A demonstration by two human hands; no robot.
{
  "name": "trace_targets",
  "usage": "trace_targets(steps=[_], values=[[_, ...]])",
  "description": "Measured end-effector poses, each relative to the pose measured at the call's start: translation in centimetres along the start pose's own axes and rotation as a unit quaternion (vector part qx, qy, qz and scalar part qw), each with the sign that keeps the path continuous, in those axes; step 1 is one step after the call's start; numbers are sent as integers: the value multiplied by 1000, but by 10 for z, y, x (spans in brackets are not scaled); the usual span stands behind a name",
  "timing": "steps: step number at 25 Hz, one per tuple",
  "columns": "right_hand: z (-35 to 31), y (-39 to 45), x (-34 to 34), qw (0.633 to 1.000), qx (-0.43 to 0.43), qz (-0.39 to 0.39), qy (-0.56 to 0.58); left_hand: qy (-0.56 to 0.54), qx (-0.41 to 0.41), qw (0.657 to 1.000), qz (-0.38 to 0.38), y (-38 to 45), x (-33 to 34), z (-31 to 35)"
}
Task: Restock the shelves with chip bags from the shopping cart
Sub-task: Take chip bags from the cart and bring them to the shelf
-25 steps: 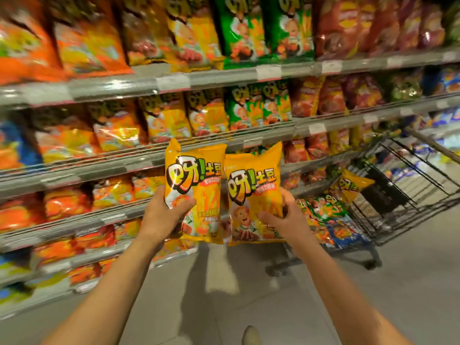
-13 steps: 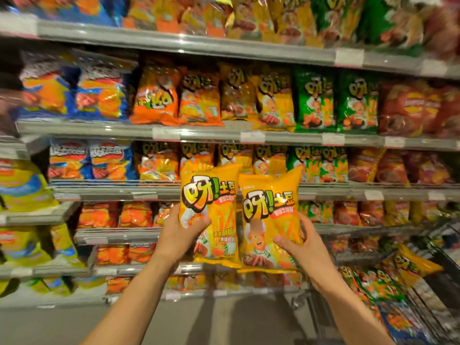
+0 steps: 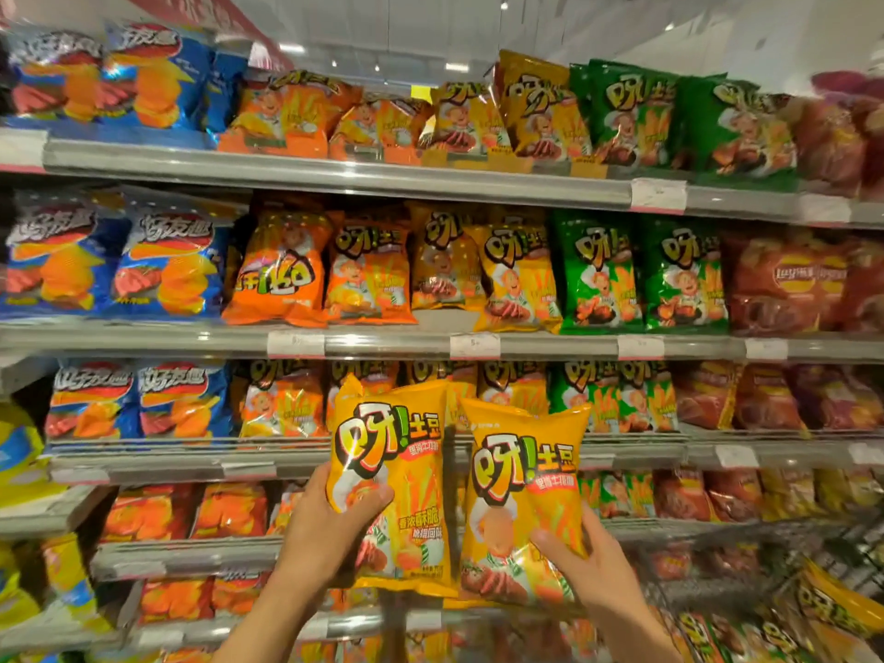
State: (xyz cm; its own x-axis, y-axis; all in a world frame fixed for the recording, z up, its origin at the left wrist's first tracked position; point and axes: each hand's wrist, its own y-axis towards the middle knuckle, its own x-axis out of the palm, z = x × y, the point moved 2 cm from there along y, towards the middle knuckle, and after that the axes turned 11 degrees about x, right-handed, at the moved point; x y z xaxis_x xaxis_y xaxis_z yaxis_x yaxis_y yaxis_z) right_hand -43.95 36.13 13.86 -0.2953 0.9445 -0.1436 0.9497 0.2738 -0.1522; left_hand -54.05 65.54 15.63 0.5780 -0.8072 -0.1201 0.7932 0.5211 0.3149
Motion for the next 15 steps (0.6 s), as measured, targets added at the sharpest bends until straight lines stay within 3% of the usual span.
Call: trace_targets(steps=[5, 11, 15], values=[[-25, 62, -21, 1000, -23, -15, 15, -4, 29, 999, 13, 54, 36, 25], [-99, 130, -49, 993, -101, -68, -4, 4, 51, 995, 84, 128, 51, 72], [-123, 162, -59, 987, -126, -95, -10, -11, 27, 994, 104, 187, 53, 97]])
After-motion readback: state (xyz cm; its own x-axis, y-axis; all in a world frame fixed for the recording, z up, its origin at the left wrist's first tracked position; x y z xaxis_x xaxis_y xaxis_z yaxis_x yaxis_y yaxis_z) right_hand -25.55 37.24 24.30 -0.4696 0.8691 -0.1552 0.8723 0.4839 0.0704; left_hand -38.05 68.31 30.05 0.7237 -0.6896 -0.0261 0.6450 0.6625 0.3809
